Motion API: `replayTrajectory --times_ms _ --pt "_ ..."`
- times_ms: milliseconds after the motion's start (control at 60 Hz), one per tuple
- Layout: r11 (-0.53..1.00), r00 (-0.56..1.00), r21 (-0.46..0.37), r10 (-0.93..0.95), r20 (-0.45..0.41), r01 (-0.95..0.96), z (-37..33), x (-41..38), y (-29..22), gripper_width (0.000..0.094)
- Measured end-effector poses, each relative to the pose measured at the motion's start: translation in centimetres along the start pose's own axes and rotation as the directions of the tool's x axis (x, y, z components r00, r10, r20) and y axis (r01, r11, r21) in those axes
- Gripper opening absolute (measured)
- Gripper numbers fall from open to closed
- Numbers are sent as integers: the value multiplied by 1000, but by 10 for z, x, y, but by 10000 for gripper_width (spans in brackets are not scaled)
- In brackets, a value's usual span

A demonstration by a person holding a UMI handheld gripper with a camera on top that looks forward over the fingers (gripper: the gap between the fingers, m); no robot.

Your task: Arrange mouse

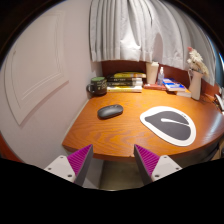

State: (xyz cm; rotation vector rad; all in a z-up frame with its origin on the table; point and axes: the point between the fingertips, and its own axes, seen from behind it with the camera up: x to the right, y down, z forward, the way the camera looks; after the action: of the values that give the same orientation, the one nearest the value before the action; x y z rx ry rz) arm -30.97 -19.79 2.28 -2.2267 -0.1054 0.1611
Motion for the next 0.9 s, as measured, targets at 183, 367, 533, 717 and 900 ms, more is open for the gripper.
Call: replayTrajectory --times_ms 183,367,533,717,900 --pt "1000 1000 -29 2 8 -2 74 -29 -24 816" --pt "1000 1000 -21 -9 -11 8 134 -43 -59 812" --pt "999 999 -40 -26 -39 25 170 -44 -85 808" --pt "998 999 -50 -30 -42 28 201 -47 -106 787" --pt "997 998 -75 -36 -48 32 223 -45 -122 716"
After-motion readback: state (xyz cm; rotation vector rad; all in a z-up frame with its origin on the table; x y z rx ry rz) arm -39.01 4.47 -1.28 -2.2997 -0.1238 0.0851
